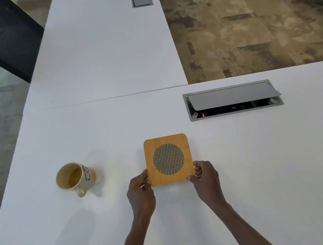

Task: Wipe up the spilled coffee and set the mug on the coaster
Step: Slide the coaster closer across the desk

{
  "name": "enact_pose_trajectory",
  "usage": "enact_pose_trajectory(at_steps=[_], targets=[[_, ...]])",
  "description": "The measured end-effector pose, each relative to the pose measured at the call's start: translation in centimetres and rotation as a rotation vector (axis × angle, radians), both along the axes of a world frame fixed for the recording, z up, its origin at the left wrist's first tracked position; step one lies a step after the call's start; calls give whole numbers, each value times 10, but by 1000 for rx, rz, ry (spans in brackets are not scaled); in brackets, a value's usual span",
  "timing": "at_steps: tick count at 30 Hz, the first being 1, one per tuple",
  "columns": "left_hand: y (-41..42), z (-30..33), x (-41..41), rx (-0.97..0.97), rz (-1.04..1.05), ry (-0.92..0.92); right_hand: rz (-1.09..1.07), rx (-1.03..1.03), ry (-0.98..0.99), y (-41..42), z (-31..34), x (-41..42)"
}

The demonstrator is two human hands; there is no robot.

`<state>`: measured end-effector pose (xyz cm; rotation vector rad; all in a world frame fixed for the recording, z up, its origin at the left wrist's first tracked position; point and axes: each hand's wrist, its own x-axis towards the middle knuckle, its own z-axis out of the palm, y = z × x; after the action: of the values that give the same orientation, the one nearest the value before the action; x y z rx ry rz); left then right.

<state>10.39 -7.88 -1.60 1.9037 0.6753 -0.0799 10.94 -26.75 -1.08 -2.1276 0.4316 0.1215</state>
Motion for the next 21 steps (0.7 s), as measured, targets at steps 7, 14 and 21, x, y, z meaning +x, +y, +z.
enact_pose_trajectory(at_steps=[7, 14, 21], targets=[[-2, -11, -29, 63, -39, 59, 41, -42, 76, 2, -11, -26], [0, -19, -47, 128, -95, 96, 86, -63, 132, 5, -24, -47], [-2, -19, -55, 161, -122, 98, 129, -104, 135, 5, -32, -59]])
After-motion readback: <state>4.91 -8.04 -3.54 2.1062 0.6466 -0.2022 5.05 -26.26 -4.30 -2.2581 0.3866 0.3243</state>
